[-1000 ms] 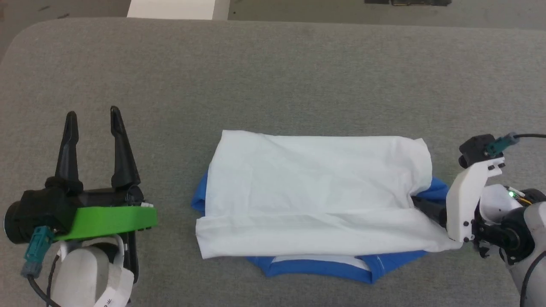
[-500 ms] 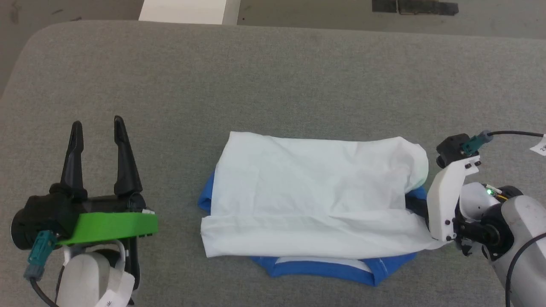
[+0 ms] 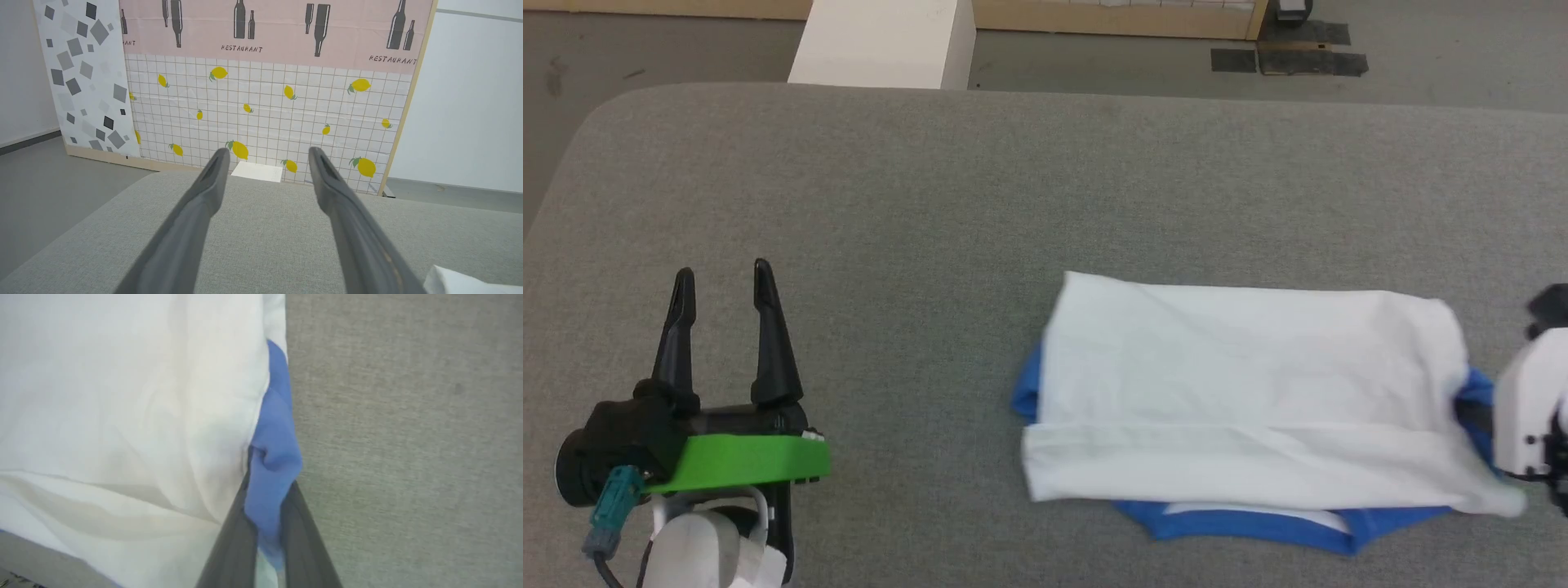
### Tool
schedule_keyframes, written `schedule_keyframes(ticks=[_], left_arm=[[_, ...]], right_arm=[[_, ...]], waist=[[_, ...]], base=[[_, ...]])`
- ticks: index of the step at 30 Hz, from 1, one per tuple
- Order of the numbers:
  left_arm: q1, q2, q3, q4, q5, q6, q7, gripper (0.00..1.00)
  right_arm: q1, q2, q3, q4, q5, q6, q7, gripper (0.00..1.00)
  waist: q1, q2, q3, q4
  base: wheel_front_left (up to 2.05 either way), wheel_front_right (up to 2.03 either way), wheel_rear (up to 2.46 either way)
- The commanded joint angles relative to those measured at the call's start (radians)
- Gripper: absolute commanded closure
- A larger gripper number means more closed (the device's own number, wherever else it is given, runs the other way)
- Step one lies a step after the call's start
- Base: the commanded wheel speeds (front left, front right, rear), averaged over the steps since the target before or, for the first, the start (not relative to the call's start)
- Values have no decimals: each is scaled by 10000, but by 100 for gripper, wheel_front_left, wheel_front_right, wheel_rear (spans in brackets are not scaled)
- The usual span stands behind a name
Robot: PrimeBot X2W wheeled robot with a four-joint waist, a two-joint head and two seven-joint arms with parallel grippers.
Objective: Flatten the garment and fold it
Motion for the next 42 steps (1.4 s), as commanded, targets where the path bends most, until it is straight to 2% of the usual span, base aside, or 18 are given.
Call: schedule_keyframes(ticks=[1,2,5,6,8,16,21,26,31,42], left_arm=[[111,-54,17,8,38,-82,-37,0],[121,-63,13,16,45,-104,-37,0],[120,-72,-7,75,58,-142,-37,0],[129,-78,-4,112,67,-167,-37,0],[169,-81,35,128,69,-173,-37,0],[425,-86,82,194,56,-197,-38,0],[376,-87,-53,236,-87,-157,-38,0],[309,-88,-179,249,-200,-144,-38,0],[277,-88,-248,279,-248,-127,-38,0],[131,-89,-397,278,-459,3,-38,0]], right_arm=[[130,-80,-318,91,-281,-11,89,100],[190,-129,-846,214,-762,-11,170,100],[216,21,-1477,273,-1507,-11,265,100],[227,176,-1488,-79,-2065,-11,491,100],[250,93,-1057,-665,-2278,-11,777,100],[365,-50,353,-4056,-1245,-11,2912,100],[150,496,1129,-5233,-848,-11,3392,100],[-318,1324,2074,-4894,-935,-11,3041,100],[-1020,2383,2720,-3964,-1143,-11,2073,100],[-1749,3853,3244,-1627,-2018,-11,130,100]], waist=[[0,0,-10,-1],[0,0,-5,7],[0,0,-1,16],[0,0,-50,2],[0,0,-125,-43],[0,0,-520,-243],[0,0,-511,-206],[0,0,-372,10],[0,0,-168,288],[0,0,291,622]], base=[[0,0,0],[0,0,0],[0,0,0],[0,0,0],[0,0,0],[0,0,0],[0,0,0],[0,0,0],[0,0,0],[0,0,0]])
